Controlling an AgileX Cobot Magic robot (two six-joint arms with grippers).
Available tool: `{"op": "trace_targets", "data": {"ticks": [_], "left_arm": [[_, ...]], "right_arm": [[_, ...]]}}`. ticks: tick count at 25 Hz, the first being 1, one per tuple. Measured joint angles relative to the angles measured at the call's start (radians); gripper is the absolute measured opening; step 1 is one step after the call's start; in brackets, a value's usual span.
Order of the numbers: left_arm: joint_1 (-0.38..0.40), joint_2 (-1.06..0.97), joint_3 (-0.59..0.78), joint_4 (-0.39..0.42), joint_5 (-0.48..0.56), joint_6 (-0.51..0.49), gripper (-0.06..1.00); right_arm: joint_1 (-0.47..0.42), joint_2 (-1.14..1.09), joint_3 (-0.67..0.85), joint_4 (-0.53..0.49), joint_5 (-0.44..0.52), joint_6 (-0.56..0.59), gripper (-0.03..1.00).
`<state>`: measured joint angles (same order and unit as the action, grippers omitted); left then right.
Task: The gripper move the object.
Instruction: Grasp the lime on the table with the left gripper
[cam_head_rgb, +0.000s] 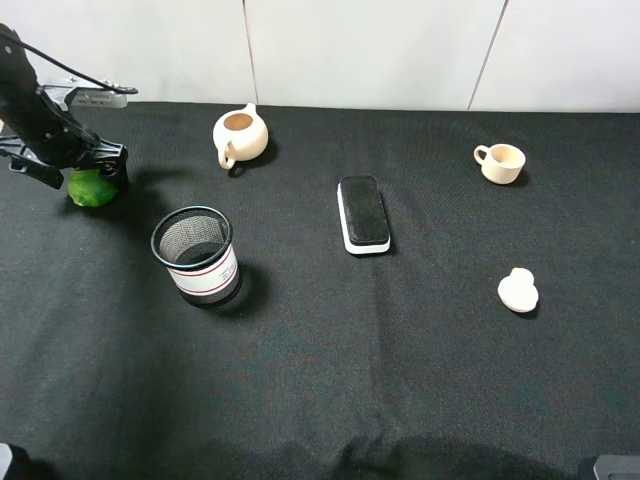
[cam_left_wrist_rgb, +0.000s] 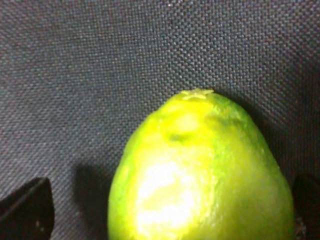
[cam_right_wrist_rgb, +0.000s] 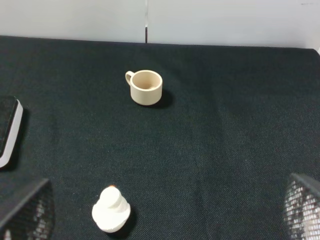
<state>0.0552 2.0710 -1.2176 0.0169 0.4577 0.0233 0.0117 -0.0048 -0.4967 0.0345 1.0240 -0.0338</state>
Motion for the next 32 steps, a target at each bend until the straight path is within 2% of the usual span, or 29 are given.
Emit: {"op": "trace_targets", "data": {"ticks": [10,12,17,32], "left_arm": [[0.000,0.025,0.000,-0.030,-0.028,-0.001,0.97],[0.000,0.025,0.000,-0.030,-0.029,-0.001,0.91],[0.000,0.025,0.000,-0.031,-0.029,-0.001,0.68],[0.000,0.025,0.000,-0.031,-0.029,-0.001,0.68]], "right_arm": [[0.000,0.000,0.000,0.000,0.000,0.000,0.69],[0.000,0.000,0.000,0.001,0.000,0.000,0.69],[0.000,0.000,0.000,0.001,0.000,0.000,0.69],[0.000,0.000,0.000,0.001,0.000,0.000,0.69]]}}
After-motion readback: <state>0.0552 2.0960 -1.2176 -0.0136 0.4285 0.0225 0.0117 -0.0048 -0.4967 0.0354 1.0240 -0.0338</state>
